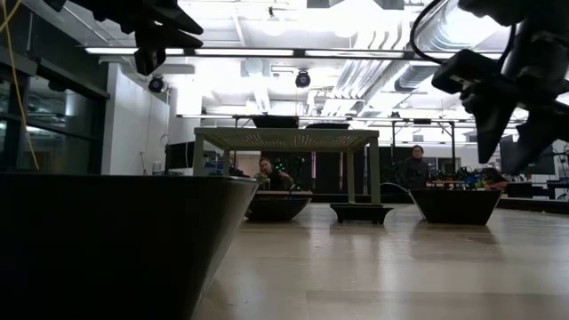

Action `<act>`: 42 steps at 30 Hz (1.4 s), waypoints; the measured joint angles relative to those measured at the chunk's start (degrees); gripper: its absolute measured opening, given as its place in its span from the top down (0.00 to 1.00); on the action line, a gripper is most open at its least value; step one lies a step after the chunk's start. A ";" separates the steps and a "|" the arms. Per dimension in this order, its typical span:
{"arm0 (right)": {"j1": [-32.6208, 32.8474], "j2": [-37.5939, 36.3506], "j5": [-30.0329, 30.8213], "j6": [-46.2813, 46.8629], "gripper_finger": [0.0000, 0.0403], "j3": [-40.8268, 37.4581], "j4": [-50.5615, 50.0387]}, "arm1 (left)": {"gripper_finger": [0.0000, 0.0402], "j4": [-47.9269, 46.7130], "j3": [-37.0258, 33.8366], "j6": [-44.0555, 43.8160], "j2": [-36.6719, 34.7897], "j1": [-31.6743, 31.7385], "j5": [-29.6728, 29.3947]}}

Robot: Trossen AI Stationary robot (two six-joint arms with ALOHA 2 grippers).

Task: Pick & Place Mini shaped plates
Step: Stack the wave square shaped plate on top of the wave square shaped plate on the shelf

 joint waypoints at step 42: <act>2.65 12.57 -0.63 7.77 0.72 0.04 9.59 | 0.79 -0.33 0.02 0.95 0.04 0.00 4.17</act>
